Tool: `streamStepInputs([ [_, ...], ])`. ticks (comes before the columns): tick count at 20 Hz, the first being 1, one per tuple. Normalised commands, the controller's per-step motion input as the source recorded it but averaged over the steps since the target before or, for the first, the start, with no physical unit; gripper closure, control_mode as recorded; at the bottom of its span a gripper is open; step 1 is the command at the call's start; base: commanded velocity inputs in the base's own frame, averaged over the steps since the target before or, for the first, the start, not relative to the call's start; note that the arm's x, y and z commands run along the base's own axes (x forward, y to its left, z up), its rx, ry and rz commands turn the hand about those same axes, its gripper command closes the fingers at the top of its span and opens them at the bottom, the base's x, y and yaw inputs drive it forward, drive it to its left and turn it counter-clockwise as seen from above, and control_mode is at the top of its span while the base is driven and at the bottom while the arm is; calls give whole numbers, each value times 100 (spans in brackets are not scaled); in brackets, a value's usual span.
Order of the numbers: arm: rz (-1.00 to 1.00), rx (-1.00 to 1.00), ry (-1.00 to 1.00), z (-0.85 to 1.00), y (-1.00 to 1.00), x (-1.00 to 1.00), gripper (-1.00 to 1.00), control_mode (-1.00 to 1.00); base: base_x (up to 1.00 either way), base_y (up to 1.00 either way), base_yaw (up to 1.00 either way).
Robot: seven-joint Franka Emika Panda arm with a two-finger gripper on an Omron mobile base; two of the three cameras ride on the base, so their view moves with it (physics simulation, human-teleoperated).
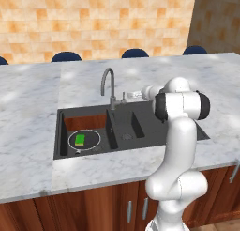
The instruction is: Pick the pan and sponge and place them into the sink. Then turn on the water.
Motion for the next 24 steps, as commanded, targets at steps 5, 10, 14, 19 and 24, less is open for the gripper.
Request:
streamStepInputs([
  [5,4,3,-8,-23,-1,21,-100,-100,0,0,0],
  [10,6,1,-7,-27,0,22,-100,-100,0,0,0],
  [14,5,1,-1,-27,-4,29,-100,-100,0,0,0],
  [19,4,3,0,-18,-15,40,-100,-100,0,0,0],
  [24,4,5,1,-10,-11,46,-100,-100,0,0,0],
])
